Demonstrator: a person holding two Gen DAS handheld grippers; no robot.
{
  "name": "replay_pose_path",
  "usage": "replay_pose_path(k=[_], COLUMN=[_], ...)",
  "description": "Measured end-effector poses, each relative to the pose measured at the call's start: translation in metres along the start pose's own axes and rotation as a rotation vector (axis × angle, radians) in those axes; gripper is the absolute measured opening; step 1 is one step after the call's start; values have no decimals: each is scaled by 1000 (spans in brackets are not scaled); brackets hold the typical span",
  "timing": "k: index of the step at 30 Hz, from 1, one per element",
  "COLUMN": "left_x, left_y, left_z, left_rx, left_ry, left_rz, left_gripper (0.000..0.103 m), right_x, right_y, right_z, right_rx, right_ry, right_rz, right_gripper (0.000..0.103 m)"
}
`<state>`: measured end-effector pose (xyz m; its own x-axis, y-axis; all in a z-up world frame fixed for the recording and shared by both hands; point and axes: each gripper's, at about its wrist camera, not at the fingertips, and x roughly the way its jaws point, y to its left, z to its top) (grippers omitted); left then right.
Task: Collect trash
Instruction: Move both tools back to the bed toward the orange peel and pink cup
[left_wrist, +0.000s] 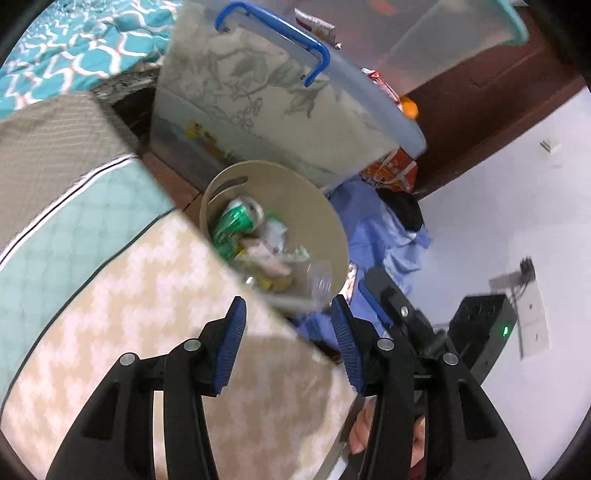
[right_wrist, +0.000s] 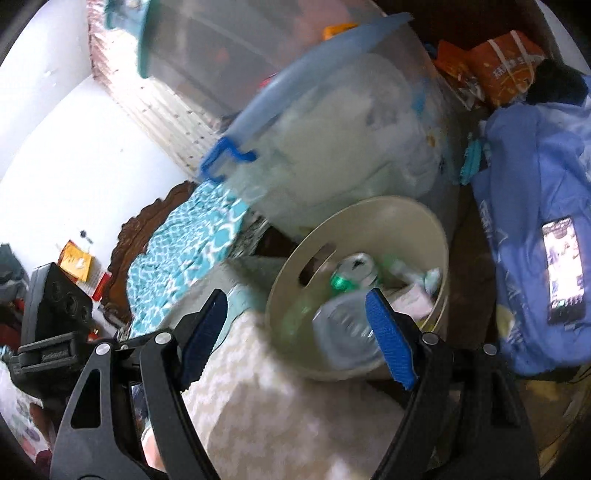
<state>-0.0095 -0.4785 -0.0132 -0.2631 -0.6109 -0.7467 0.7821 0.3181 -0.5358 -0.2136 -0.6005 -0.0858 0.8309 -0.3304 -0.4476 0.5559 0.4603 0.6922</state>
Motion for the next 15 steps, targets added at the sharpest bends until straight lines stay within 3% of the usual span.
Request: replay_pose_path(k=[7,10,15], left_x=[-85,-130,-205], left_y=[28,63,140], left_z=[-71,-99,-147], left_rx=[41,-26,-233], left_ry=[-99,-156,-275], left_rz=[109,155,252], left_gripper=[51,51,51], right_x=[13,18,23], right_y=[53,76,104], right_z=[-51,-72,-105], right_rx=[-75,-115,-163], right_ry=[154,213,287], right_rz=[96,136,173], right_gripper=[78,78,78])
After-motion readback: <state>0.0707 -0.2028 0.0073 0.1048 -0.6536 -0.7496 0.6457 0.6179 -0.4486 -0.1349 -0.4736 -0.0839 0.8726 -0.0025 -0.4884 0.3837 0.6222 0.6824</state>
